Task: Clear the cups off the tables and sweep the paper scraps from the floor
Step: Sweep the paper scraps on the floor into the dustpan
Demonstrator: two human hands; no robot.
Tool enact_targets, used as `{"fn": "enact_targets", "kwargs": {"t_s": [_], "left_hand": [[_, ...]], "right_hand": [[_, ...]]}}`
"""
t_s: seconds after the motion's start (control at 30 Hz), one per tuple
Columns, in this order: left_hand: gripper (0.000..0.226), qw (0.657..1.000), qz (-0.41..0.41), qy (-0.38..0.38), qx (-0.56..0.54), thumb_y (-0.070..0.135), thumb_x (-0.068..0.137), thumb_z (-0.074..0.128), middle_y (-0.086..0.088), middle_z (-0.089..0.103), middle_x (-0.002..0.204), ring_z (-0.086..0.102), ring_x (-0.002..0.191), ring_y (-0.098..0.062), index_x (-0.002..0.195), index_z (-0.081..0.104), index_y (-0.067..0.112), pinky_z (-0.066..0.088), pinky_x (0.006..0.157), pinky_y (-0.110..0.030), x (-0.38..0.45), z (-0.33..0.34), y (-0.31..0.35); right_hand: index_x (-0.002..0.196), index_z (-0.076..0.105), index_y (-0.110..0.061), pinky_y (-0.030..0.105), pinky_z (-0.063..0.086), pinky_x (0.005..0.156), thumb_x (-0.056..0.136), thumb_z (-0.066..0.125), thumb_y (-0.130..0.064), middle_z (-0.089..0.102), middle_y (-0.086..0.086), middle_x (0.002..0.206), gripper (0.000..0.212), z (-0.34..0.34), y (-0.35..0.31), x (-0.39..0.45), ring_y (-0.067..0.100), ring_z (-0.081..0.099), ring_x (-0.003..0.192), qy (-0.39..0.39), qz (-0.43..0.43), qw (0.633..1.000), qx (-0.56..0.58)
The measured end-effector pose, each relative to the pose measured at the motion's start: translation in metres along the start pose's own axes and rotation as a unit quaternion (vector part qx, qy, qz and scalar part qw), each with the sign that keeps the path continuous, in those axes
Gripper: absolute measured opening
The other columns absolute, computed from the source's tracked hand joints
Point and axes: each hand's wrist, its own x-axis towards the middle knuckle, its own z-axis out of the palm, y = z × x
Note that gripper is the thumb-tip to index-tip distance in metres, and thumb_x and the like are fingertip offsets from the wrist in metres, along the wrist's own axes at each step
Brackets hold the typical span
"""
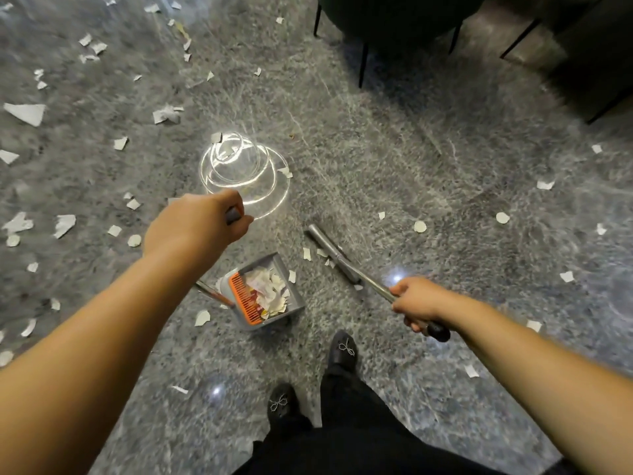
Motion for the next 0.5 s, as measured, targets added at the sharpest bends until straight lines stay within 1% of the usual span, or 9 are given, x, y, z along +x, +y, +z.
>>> {"fn": "enact_targets", "kwargs": {"t_s": [0.03, 0.07, 0.13, 0.23, 0.3, 0.37, 0.43, 0.5], "left_hand": [[0.023, 1.000, 0.001, 0.002, -0.001, 0.051, 0.088, 0.063, 0.008, 0.049, 0.060, 0.047, 0.052, -0.018, 0.086, 0.058, 0.028, 0.030, 0.045, -0.021, 0.000, 0.001, 0.000], [0.023, 1.000, 0.001, 0.004, 0.000, 0.050, 0.088, 0.063, 0.008, 0.048, 0.060, 0.047, 0.051, -0.017, 0.086, 0.059, 0.028, 0.030, 0.045, -0.021, 0.000, 0.001, -0.001], [0.023, 1.000, -0.002, 0.005, 0.001, 0.051, 0.088, 0.063, 0.006, 0.050, 0.062, 0.050, 0.054, -0.021, 0.086, 0.059, 0.028, 0.029, 0.045, -0.021, -0.001, 0.001, -0.003], [0.022, 1.000, 0.000, 0.001, -0.006, 0.050, 0.089, 0.062, 0.005, 0.052, 0.064, 0.053, 0.059, -0.024, 0.086, 0.058, 0.029, 0.032, 0.046, -0.023, -0.003, 0.000, -0.003], [0.022, 1.000, 0.000, 0.000, -0.010, 0.049, 0.090, 0.062, 0.007, 0.050, 0.064, 0.053, 0.059, -0.024, 0.086, 0.058, 0.027, 0.033, 0.046, -0.023, -0.006, 0.000, -0.001], [0.023, 1.000, -0.004, 0.001, -0.011, 0.049, 0.089, 0.062, 0.006, 0.050, 0.065, 0.054, 0.060, -0.026, 0.086, 0.058, 0.026, 0.034, 0.047, -0.023, -0.011, 0.001, 0.000], [0.024, 1.000, 0.000, 0.007, -0.009, 0.049, 0.090, 0.062, 0.005, 0.051, 0.064, 0.055, 0.060, -0.027, 0.086, 0.058, 0.026, 0.034, 0.047, -0.023, -0.017, 0.002, -0.003], [0.023, 1.000, 0.010, 0.016, -0.007, 0.048, 0.090, 0.063, 0.003, 0.053, 0.064, 0.055, 0.060, -0.027, 0.086, 0.059, 0.026, 0.033, 0.046, -0.022, -0.026, 0.002, -0.010]], "right_hand": [[0.120, 0.046, 0.014, 0.017, 0.034, 0.034, 0.088, 0.047, 0.003, 0.045, 0.017, 0.067, 0.033, 0.004, -0.001, 0.001, 0.015, 0.043, 0.030, -0.008, -0.005, 1.000, -0.013], [0.124, 0.045, 0.011, 0.018, 0.036, 0.035, 0.089, 0.048, 0.001, 0.050, 0.019, 0.069, 0.037, 0.008, -0.003, 0.001, 0.016, 0.045, 0.032, -0.017, -0.008, 1.000, -0.023], [0.126, 0.048, 0.006, 0.020, 0.039, 0.037, 0.088, 0.049, -0.002, 0.055, 0.018, 0.069, 0.038, 0.017, -0.009, -0.001, 0.017, 0.047, 0.033, -0.038, -0.015, 0.999, -0.034], [0.126, 0.047, 0.005, 0.019, 0.040, 0.038, 0.088, 0.051, -0.003, 0.053, 0.012, 0.061, 0.039, 0.035, -0.016, -0.005, 0.016, 0.049, 0.033, -0.069, -0.030, 0.996, -0.046], [0.126, 0.050, 0.001, 0.019, 0.040, 0.038, 0.089, 0.053, -0.004, 0.054, 0.007, 0.057, 0.038, 0.045, -0.020, -0.011, 0.014, 0.050, 0.034, -0.089, -0.036, 0.994, -0.042], [0.127, 0.052, -0.003, 0.018, 0.039, 0.037, 0.091, 0.054, -0.006, 0.054, 0.006, 0.056, 0.036, 0.053, -0.023, -0.017, 0.012, 0.050, 0.034, -0.105, -0.037, 0.994, -0.005], [0.128, 0.051, -0.011, 0.017, 0.038, 0.036, 0.093, 0.054, -0.008, 0.055, 0.004, 0.054, 0.035, 0.058, -0.023, -0.024, 0.011, 0.048, 0.033, -0.108, -0.030, 0.993, 0.044], [0.130, 0.049, -0.015, 0.017, 0.036, 0.035, 0.095, 0.053, -0.008, 0.054, 0.002, 0.050, 0.037, 0.062, -0.021, -0.034, 0.011, 0.047, 0.033, -0.103, -0.033, 0.992, 0.058]]}}
